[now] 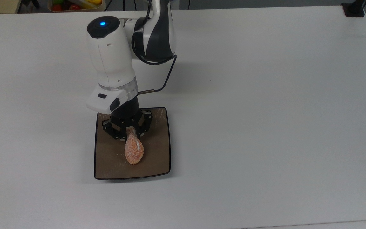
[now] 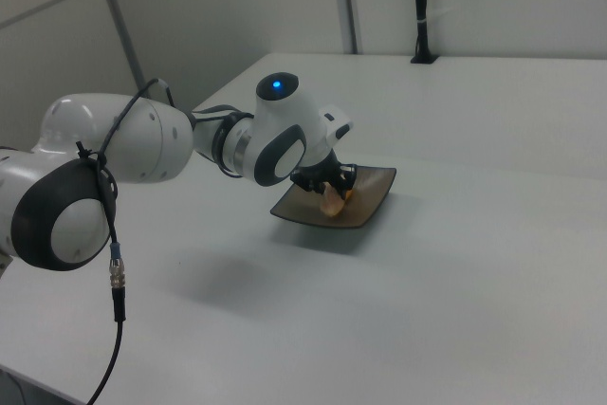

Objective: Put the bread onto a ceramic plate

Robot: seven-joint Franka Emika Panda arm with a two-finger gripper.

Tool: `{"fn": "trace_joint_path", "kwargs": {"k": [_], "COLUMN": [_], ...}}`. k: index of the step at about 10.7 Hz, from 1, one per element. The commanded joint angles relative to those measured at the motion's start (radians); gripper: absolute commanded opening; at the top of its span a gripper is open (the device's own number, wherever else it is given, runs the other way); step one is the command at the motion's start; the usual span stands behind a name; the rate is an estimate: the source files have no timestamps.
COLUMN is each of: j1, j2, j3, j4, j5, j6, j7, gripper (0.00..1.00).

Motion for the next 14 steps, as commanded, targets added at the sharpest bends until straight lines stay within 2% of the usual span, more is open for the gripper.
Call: {"fn": "trace_joint_path", "kwargs": {"k": [1, 3, 4, 7, 9, 14], "j1": [0.003, 0.001, 0.003, 0.003, 0.000, -0.028], "j2": [0.003, 0.002, 0.000, -0.023, -0.088, -0.329], "j3": [0.001, 0.001, 0.001, 0.001, 0.001, -0.026], "j4": [-0.003, -0.003, -0.003, -0.004, -0.015, -0.018], "j5": [0.021, 0.023, 0.021, 0.020, 0.021, 0.007], "j6": [0.026, 0.026, 0.026, 0.022, 0.006, -0.379], "j7": [-0.007, -0.005, -0.007, -0.007, -0.004, 0.168], "gripper": [0.52, 0.80, 0.98, 1.00, 1.00, 1.00]}}
